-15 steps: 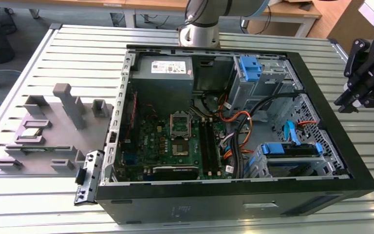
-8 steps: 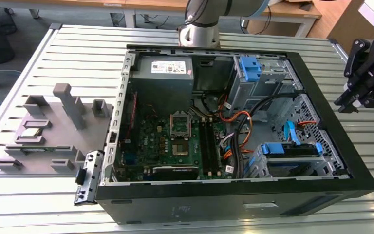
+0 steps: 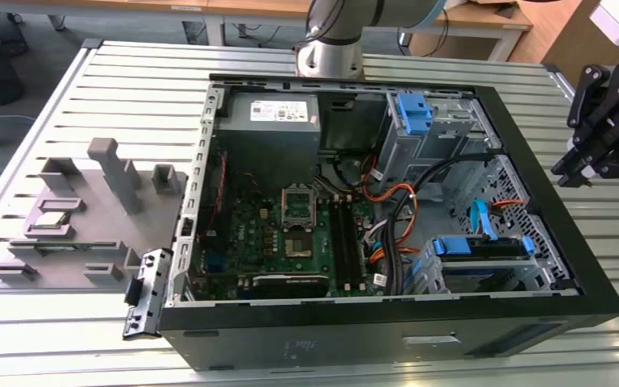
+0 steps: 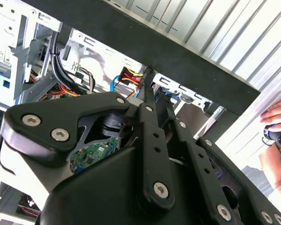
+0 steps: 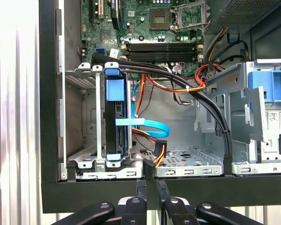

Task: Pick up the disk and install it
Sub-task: 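Insert the second disk wire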

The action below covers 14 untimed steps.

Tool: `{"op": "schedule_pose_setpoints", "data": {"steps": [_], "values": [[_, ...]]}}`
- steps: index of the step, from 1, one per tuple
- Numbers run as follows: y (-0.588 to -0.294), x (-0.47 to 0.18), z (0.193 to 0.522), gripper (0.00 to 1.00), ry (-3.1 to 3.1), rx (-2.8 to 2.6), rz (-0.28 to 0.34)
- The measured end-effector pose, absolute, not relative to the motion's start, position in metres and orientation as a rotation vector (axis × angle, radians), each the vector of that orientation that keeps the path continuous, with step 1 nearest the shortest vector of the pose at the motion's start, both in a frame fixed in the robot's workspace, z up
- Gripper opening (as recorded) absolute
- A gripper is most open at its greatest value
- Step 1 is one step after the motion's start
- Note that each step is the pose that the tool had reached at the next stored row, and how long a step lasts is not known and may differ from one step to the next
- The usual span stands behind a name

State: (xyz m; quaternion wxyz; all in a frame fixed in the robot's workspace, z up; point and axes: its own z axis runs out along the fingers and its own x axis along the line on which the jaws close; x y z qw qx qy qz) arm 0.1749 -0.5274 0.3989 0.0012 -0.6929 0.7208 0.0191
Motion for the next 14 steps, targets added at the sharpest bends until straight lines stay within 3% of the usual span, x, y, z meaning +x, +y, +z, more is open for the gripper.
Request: {"op": "schedule_pose_setpoints", "data": {"steps": [14], "values": [[-0.5274, 0.1749, 0.3928, 0.24, 2.262, -2.175, 0.06]]}}
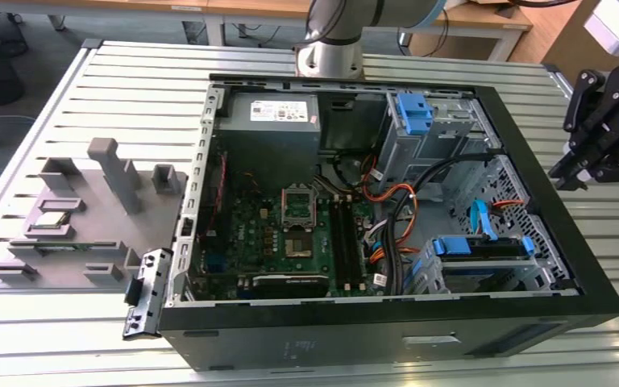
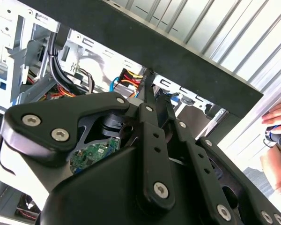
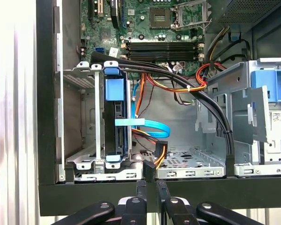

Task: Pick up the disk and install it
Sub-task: 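Insert the second disk wire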

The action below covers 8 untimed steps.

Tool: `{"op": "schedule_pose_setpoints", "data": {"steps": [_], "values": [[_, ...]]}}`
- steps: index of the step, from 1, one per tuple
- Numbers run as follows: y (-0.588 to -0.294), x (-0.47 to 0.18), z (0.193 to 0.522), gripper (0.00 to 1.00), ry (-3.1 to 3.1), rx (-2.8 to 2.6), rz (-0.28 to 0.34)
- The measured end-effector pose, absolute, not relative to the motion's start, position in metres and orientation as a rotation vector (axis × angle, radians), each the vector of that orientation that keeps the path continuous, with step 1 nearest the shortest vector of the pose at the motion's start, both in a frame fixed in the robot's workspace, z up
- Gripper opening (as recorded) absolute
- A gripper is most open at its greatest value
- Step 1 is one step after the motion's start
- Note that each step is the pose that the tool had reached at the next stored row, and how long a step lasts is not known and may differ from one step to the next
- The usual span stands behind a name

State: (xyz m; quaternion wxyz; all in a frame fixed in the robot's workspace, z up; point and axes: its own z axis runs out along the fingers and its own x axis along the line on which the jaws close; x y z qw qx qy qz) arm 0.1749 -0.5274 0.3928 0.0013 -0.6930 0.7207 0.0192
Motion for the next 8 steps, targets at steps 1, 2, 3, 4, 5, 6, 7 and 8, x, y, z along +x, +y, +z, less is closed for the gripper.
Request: {"op": "schedule_pose_setpoints", "data": {"steps": [1, 2, 3, 4, 5, 6, 7, 8], "values": [[-0.527, 0.175, 0.392, 0.24, 2.263, -2.175, 0.06], [-0.527, 0.175, 0.39, 0.24, 2.263, -2.175, 0.06], [-0.527, 0.175, 0.388, 0.24, 2.263, -2.175, 0.06], [-0.527, 0.175, 0.386, 0.24, 2.263, -2.176, 0.059], [-0.527, 0.175, 0.385, 0.24, 2.263, -2.176, 0.059], [-0.527, 0.175, 0.383, 0.24, 2.263, -2.176, 0.059], [-0.527, 0.175, 0.382, 0.24, 2.263, -2.176, 0.059], [-0.527, 0.175, 0.381, 0.24, 2.263, -2.176, 0.058]]}}
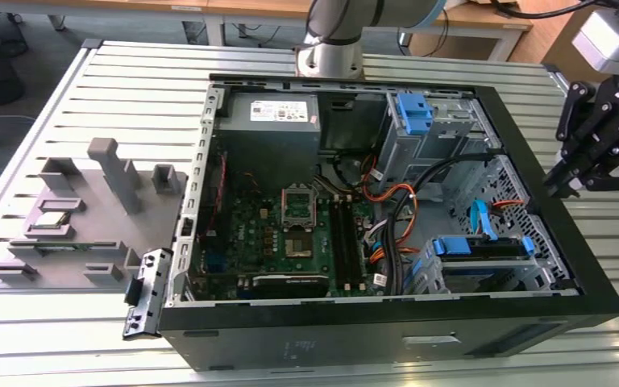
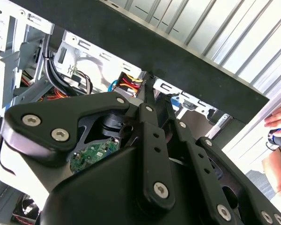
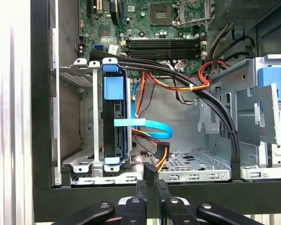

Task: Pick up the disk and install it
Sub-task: 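Insert the second disk wire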

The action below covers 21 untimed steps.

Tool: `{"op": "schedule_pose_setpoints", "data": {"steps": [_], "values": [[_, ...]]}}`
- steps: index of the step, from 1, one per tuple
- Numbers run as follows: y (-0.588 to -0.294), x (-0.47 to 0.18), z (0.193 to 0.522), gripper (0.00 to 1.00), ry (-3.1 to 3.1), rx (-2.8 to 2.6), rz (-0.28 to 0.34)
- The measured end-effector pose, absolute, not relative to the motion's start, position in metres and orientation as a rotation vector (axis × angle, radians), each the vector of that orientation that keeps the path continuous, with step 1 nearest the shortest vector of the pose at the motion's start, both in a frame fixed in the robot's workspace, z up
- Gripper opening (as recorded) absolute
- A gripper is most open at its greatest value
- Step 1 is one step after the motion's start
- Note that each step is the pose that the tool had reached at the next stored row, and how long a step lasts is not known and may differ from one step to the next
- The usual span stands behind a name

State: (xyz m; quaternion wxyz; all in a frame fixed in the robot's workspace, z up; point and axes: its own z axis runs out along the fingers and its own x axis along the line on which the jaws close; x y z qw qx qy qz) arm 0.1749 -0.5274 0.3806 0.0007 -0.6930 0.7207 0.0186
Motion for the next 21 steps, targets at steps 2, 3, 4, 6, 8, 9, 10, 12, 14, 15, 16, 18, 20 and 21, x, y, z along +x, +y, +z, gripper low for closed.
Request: {"op": "schedule_pose_setpoints", "data": {"steps": [2, 3, 4, 6, 8, 9, 10, 12, 14, 15, 16, 18, 20, 21], "values": [[-0.527, 0.175, 0.38, 0.24, 2.263, -2.176, 0.058], [-0.527, 0.175, 0.38, 0.24, 2.263, -2.176, 0.058], [-0.527, 0.175, 0.379, 0.24, 2.263, -2.176, 0.058], [-0.527, 0.174, 0.378, 0.24, 2.263, -2.176, 0.058], [-0.527, 0.174, 0.376, 0.24, 2.263, -2.176, 0.058], [-0.527, 0.173, 0.375, 0.24, 2.264, -2.177, 0.057], [-0.526, 0.173, 0.374, 0.24, 2.264, -2.177, 0.056], [-0.526, 0.173, 0.372, 0.24, 2.265, -2.178, 0.054], [-0.526, 0.173, 0.37, 0.24, 2.266, -2.178, 0.053], [-0.526, 0.173, 0.369, 0.24, 2.266, -2.179, 0.053], [-0.526, 0.173, 0.368, 0.24, 2.266, -2.179, 0.052], [-0.526, 0.173, 0.366, 0.24, 2.268, -2.18, 0.049], [-0.525, 0.173, 0.365, 0.24, 2.269, -2.181, 0.047], [-0.525, 0.173, 0.364, 0.24, 2.269, -2.181, 0.046]]}}
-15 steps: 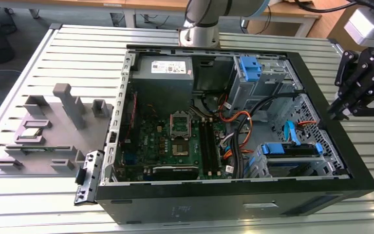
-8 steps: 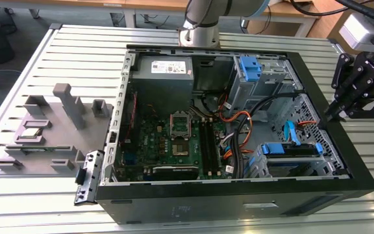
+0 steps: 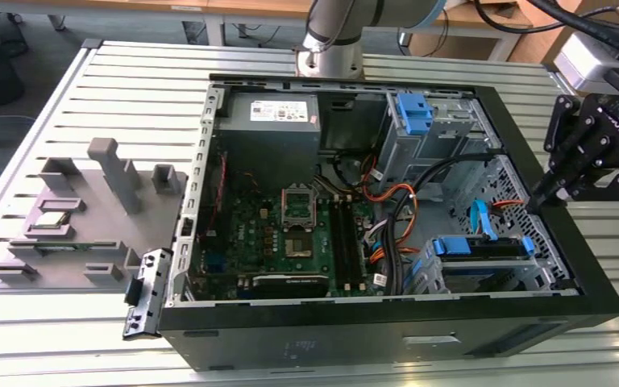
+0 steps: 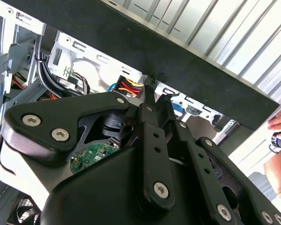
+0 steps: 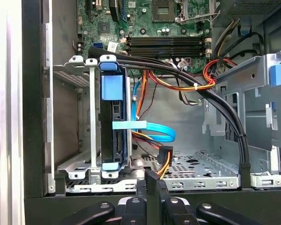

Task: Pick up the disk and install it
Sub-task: 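Insert the second disk wire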

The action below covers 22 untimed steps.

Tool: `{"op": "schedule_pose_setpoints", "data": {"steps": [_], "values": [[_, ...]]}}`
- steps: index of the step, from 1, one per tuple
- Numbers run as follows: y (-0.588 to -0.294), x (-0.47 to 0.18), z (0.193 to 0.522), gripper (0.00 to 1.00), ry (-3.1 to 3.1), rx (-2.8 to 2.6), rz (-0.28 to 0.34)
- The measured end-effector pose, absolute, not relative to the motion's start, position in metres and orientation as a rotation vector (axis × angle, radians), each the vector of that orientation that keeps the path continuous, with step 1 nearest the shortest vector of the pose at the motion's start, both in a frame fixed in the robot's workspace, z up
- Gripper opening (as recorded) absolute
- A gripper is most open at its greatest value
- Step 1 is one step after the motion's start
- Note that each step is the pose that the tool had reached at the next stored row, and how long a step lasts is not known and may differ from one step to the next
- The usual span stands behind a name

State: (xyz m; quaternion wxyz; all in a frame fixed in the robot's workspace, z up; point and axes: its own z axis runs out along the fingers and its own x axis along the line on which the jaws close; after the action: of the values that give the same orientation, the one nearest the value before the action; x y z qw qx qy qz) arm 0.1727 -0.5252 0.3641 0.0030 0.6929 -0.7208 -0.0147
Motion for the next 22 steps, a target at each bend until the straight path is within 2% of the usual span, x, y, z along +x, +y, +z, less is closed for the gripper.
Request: {"op": "schedule_pose_setpoints", "data": {"steps": [22], "values": [[-0.5213, 0.1727, 0.3557, 0.24, -2.257, 2.17, -0.039]]}}
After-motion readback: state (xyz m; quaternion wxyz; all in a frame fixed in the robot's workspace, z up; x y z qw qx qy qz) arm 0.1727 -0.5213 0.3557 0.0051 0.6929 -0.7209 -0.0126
